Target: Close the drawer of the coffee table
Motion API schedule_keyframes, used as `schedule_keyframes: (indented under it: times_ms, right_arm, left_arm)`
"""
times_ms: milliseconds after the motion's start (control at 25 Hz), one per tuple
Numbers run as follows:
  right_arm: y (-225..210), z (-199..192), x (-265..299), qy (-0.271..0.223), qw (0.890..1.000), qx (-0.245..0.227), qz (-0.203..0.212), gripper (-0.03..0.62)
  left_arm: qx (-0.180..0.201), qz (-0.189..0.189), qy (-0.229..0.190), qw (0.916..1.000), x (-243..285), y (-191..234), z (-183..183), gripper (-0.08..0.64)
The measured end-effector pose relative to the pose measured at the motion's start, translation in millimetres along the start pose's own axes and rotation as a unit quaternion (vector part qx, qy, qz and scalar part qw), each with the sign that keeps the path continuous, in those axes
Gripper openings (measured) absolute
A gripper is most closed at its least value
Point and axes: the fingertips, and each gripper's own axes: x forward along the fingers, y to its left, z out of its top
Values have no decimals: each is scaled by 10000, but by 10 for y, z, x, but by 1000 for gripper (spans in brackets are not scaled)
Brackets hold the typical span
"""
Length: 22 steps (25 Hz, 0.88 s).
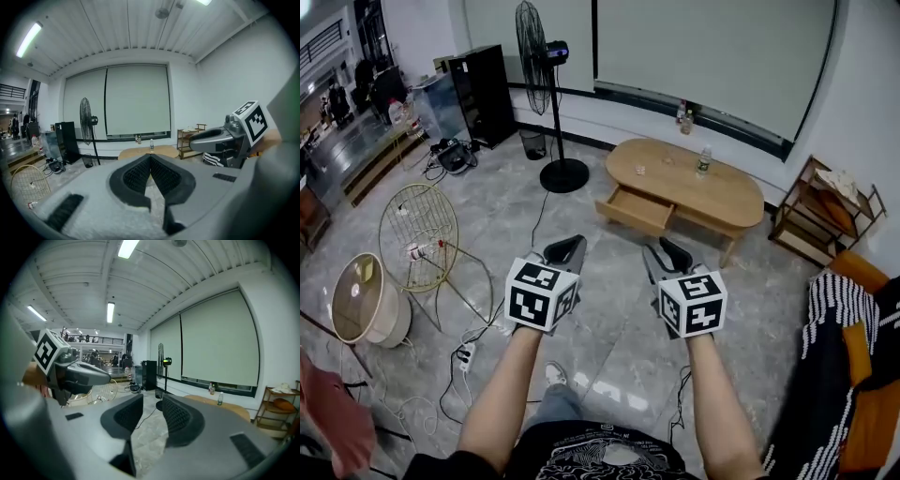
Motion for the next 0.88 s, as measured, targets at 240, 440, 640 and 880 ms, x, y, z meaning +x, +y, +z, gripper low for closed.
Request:
schedule_keyframes:
  times_ms: [240,440,640,880]
  right_arm:
    - [-88,170,605,83,9990,219,-381,198]
    - [-148,335,1085,142,9953,512,-804,243]
    - [-201,463,1516,147,9906,662,-1185,310]
    - [-169,594,1965,195,9870,734,-1415,318]
  left_arm:
    - [18,-362,60,9993,421,595,85,0]
    - [92,-734,144,9972,741,1131,205,0]
    - [149,-1032,199,9944,1033,1582,262,0]
    - [186,-1235,207,9920,1243,2052,316,0]
